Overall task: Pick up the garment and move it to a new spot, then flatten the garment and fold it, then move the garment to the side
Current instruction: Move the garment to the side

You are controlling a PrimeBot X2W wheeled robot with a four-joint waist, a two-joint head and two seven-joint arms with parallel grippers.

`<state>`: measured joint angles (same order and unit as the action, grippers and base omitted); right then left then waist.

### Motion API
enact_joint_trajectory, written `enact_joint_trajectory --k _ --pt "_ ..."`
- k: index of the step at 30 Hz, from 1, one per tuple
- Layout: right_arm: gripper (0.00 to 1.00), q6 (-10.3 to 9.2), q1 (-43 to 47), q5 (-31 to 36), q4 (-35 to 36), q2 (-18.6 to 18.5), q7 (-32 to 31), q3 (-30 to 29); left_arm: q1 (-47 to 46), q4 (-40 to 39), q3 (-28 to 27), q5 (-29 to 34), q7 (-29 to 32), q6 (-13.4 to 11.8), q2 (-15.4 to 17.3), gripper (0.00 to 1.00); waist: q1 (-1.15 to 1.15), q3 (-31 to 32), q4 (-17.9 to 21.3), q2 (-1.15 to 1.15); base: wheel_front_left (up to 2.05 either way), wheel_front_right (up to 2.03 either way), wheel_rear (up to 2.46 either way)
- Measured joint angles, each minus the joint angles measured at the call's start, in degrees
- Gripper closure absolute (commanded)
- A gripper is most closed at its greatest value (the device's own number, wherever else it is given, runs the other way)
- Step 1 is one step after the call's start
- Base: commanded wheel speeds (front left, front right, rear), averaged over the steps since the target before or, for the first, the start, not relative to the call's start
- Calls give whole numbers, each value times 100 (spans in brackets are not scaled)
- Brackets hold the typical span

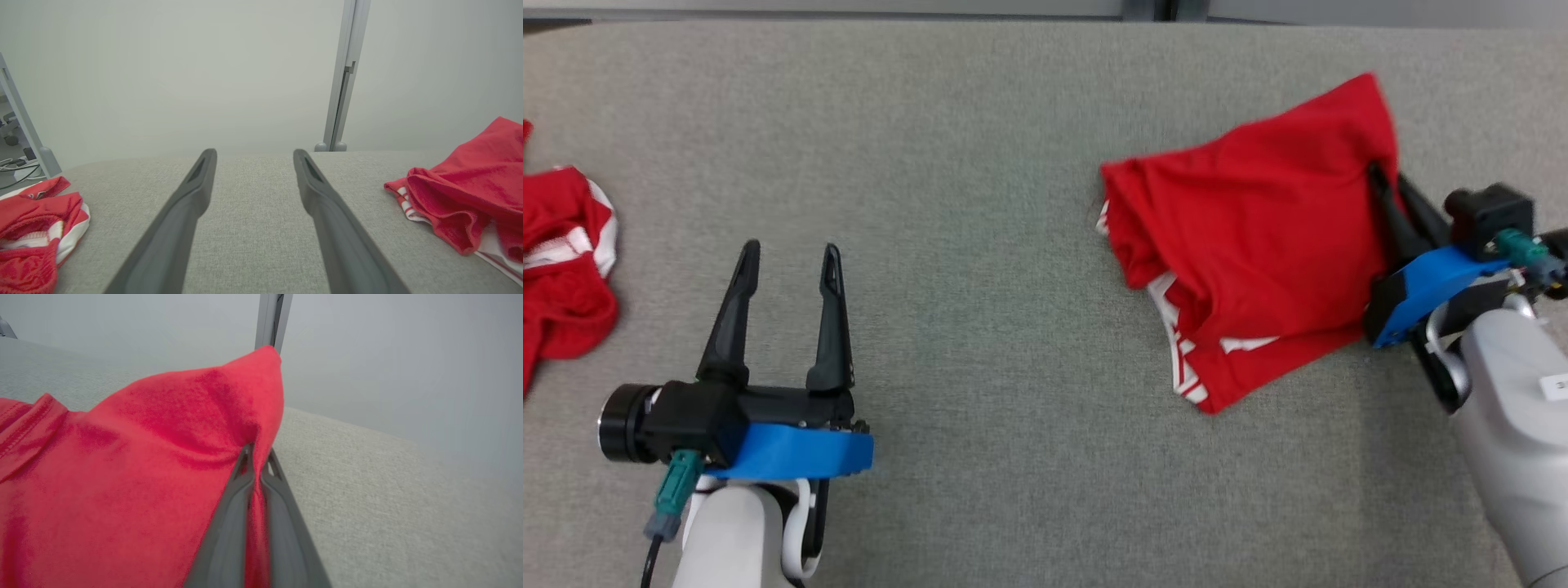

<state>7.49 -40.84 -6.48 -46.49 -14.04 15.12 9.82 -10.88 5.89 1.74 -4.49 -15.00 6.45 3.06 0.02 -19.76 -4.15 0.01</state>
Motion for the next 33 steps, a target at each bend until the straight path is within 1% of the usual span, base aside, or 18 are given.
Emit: enact_joint_trajectory --k 1,5,8,15,19,25,33 --pt "100 0 -100 -13 4 -149 0 -24 -98 -31 31 1 0 9 -3 0 0 -106 21 0 0 0 0" --pt "100 1 -416 -68 96 -556 0 -97 -350 -181 52 31 -5 45 60 0 0 -587 212 0 0 0 0" --pt "100 1 -614 -147 218 -832 0 -168 -493 -294 40 60 -5 60 229 0 1 -912 423 0 0 0 0" --pt "100 1 -909 -168 468 -1257 -1 -303 -664 -672 -12 157 -5 65 636 0 0 -1497 1091 0 0 0 0" --pt "100 1 -1117 -156 606 -1477 -65 -358 -722 -883 42 208 -5 66 848 0 -1 -1727 1372 0 0 0 0" --pt "100 1 -1560 -112 715 -1664 -269 -341 -838 -1168 116 242 -7 67 1076 0 -1 -1925 1608 0 0 0 0" --pt "100 1 -2073 105 516 -1716 -648 -247 -896 -1308 138 210 -7 67 1141 0 -2 -2014 1593 -1 0 0 0"
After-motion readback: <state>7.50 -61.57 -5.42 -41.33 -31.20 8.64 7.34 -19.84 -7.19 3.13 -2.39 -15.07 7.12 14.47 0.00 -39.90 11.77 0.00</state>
